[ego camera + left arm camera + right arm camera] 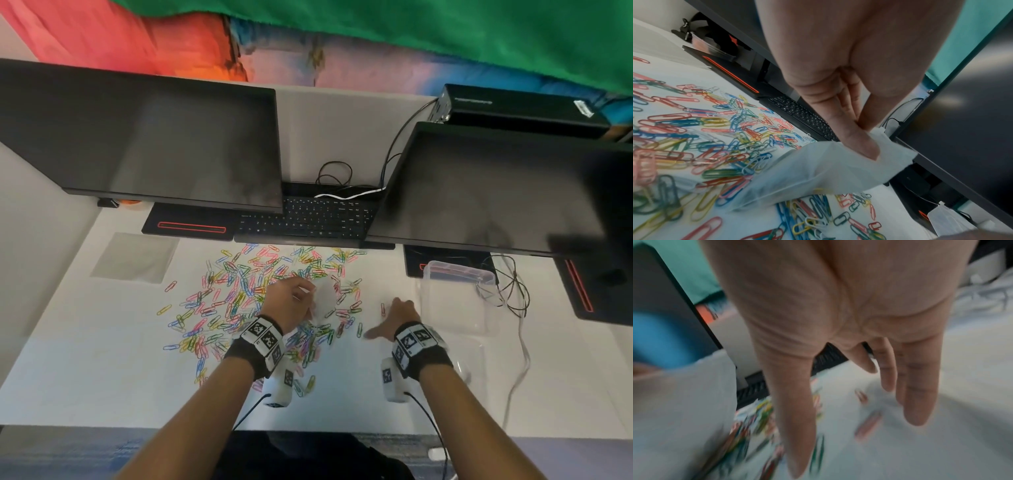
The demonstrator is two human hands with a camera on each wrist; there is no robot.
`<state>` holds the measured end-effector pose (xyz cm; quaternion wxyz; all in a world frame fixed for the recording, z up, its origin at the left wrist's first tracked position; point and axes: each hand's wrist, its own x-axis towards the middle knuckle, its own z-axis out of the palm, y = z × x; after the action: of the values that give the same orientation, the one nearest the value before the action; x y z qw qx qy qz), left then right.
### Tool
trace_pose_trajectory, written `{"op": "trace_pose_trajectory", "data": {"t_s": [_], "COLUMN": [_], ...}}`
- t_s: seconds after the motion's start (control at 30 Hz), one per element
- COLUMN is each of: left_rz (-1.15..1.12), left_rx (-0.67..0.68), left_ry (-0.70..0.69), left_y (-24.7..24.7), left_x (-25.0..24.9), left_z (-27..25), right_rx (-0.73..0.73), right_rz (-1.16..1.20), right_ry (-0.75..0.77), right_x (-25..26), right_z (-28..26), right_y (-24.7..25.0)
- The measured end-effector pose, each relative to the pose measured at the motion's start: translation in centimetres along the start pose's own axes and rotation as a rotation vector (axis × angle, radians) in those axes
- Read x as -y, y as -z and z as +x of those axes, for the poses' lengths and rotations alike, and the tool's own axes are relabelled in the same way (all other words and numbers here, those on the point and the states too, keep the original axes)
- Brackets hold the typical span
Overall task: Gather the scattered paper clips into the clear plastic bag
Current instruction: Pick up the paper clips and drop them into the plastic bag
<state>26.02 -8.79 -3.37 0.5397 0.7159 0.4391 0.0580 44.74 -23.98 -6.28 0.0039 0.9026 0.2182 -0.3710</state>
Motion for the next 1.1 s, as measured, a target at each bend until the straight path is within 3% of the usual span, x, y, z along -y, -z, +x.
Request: {"op": "trace_pose_trajectory", "data": {"t_s": [0.07, 0.2, 0.37, 0.47, 0.63, 0.8, 0.93, 1.0, 1.1], "left_rz": [-0.02, -0.045, -0.071, -0.101, -0.122, -0.113, -0.091, -0.079, -0.066], "left_rx": [0.002, -0.02, -0.051, -0.064, -0.06, -0.056, -0.05, -0.039, -0.009], "left_ry": [0.005, 0.005, 0.007, 0.035, 0.043, 0.053, 0.055, 0.056, 0.057], "left_y": [0.1, 0.5, 1.7, 2.4, 3.1, 3.2, 2.9, 2.7, 2.4], "left_x": [0.3, 0.6, 0.9, 1.4, 2.0, 1.8, 1.7, 1.4, 0.7], "left_z": [0.0, -0.2, -0.5, -0.7, -0.4, -0.3, 0.0, 0.0, 0.1], "right_rx": [0.031, -0.169, -0.282, -0.271, -0.301, -0.371, -0.367, -0.347, -0.2], "right_rz": [-0.018, 0.19, 0.4, 0.198, -0.147, -0.182, 0.06, 0.329, 0.754], "right_ry": [-0.03, 0.148, 0.272, 0.339, 0.634, 0.676, 0.552, 0.441, 0.336], "right_x": [0.3, 2.9, 5.9, 6.5, 7.0, 6.8, 6.0, 5.1, 4.1], "right_z": [0.9, 1.9, 3.9, 5.3, 6.0, 5.7, 5.1, 4.7, 3.5], "right_y": [-2.3, -5.4, -4.6, -3.2, -3.2, -3.2, -2.0, -1.2, 0.2]}}
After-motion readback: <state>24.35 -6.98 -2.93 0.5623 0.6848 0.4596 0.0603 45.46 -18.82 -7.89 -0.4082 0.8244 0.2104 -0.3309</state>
